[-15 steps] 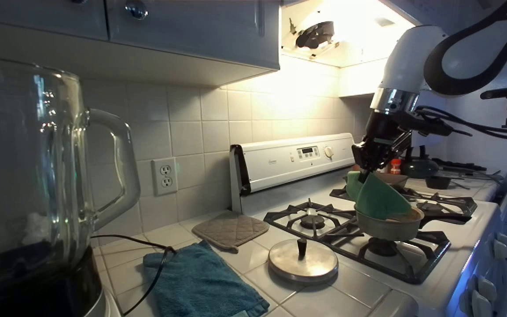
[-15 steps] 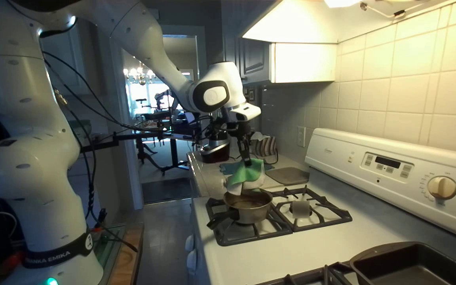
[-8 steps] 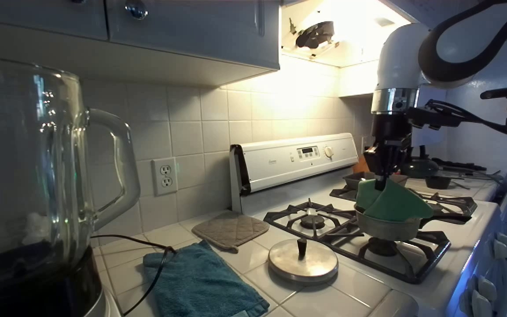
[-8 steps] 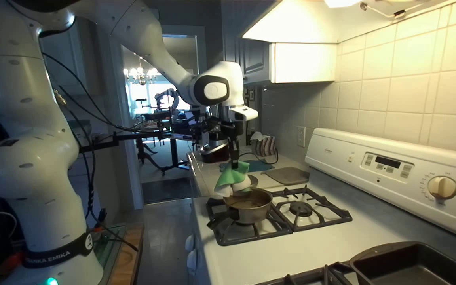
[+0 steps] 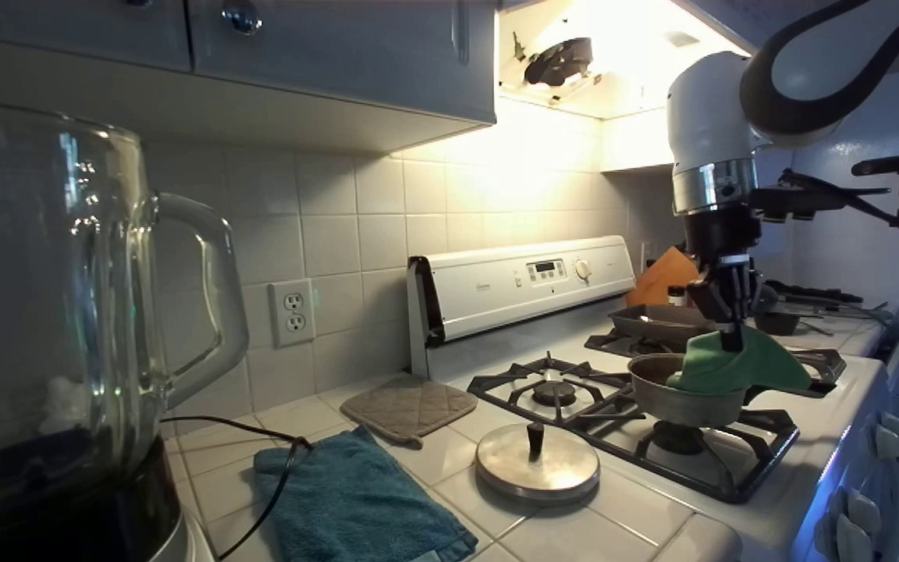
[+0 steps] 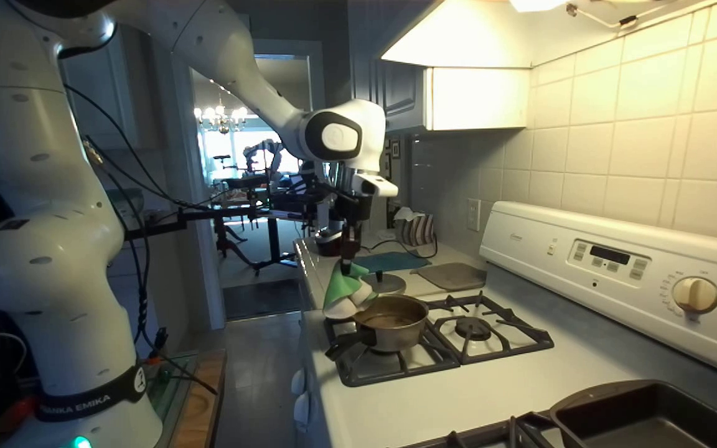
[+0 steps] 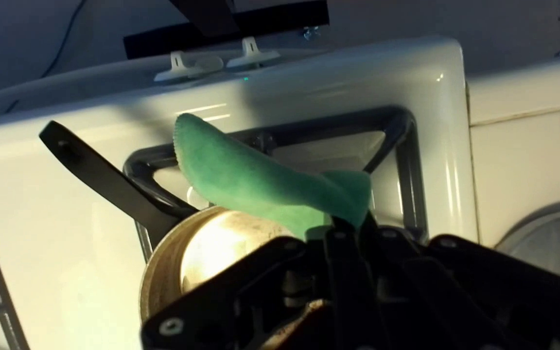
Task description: Pick up the cloth and wipe the pot
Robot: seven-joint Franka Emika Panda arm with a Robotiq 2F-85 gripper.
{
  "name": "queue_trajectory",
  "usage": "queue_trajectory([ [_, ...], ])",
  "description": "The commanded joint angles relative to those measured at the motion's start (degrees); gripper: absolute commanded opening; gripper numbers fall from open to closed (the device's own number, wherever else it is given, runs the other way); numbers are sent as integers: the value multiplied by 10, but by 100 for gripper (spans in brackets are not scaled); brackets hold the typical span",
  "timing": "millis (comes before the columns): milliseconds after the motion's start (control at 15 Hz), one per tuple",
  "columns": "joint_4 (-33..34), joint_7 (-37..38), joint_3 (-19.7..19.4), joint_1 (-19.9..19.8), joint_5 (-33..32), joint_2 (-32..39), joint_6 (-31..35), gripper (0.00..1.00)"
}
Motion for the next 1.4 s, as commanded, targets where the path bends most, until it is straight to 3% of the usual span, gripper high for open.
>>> queue_trajectory([
  [0,-3,4,-9,-5,-3,-16,-53,1],
  [467,-4,46,-29,-26,-8,-21,-76,1],
  [1333,6,116,-43,-45,-13,-13,-2,1],
])
